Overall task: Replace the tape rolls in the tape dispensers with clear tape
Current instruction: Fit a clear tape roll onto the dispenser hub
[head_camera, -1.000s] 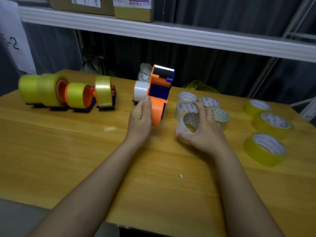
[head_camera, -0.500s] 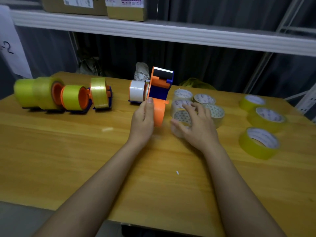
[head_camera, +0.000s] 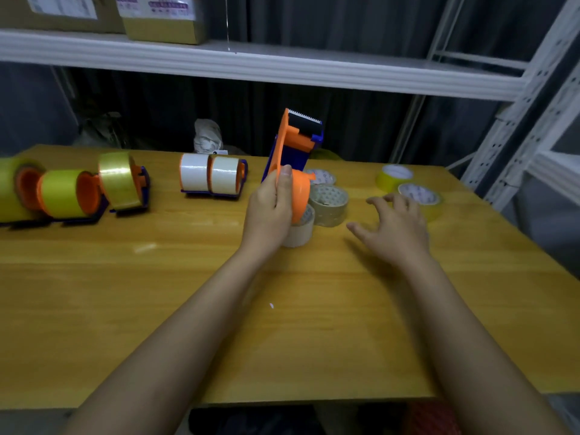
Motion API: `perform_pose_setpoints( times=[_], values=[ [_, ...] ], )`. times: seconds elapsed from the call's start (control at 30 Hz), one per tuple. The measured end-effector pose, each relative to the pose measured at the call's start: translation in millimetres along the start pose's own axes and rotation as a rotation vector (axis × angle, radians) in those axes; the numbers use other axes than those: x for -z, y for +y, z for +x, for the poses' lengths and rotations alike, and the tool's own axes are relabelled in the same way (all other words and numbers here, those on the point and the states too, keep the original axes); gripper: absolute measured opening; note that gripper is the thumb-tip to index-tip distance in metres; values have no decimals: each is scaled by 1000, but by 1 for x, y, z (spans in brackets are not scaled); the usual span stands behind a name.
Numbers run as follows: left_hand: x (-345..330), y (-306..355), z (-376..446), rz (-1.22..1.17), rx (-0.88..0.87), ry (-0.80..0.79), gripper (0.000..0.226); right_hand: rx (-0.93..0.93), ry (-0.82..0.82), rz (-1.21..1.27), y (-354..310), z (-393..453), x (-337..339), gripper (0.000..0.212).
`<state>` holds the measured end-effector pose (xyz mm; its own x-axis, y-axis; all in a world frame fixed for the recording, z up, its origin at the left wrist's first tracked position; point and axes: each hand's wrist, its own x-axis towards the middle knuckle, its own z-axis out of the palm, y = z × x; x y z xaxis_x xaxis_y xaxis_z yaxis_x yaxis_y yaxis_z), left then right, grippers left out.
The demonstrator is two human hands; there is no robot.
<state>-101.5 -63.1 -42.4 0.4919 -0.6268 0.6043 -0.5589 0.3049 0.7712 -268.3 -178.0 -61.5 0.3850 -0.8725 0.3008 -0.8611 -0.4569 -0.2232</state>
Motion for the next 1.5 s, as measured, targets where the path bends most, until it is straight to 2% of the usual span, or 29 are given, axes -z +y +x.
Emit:
perform_pose_setpoints(
  times=[0.13, 0.27, 0.4, 0.5, 0.63, 0.73, 0.83, 1.03, 1.13, 1.33, 1.4, 1.5],
  values=[
    [-21, 7, -1, -16, -6, -53, 38, -107, -127, -94, 25, -2, -2, 78],
    [-40, 8, -2, -6, 11, -77, 39, -155, -185, -126, 40, -3, -5, 78],
    [-50, 14, -3, -14, 2, -100, 37, -168, -193, -59, 44, -3, -5, 73],
    [-49, 17, -4, -22, 14, -102, 38, -146, -104, -21, 41, -6, -4, 68],
    [-41, 18, -3, -36, 22, -79, 38, -52, 122, 92, 27, -6, 2, 70],
    [-30, 19, -1, -78, 36, -56, 38, 24, 246, 314, 5, -3, 8, 66],
    [-13, 17, 2, -82, 51, -22, 37, 59, 300, 624, -24, 0, 11, 58],
    [26, 6, 2, -86, 83, 32, 37, -2, 154, 1200, -91, 4, 2, 51],
    [41, -6, 1, -71, 95, 46, 39, -14, 101, 1371, -121, 2, -6, 40],
    [59, -29, -3, -24, 135, 40, 33, 119, -62, 1388, -155, -7, -49, 55],
    [64, -37, -4, -36, 168, 40, 32, 173, -79, 1344, -157, -11, -57, 49],
    [66, -46, -6, -79, 207, 75, 43, 254, -127, 1269, -156, -13, -62, 52]
  ],
)
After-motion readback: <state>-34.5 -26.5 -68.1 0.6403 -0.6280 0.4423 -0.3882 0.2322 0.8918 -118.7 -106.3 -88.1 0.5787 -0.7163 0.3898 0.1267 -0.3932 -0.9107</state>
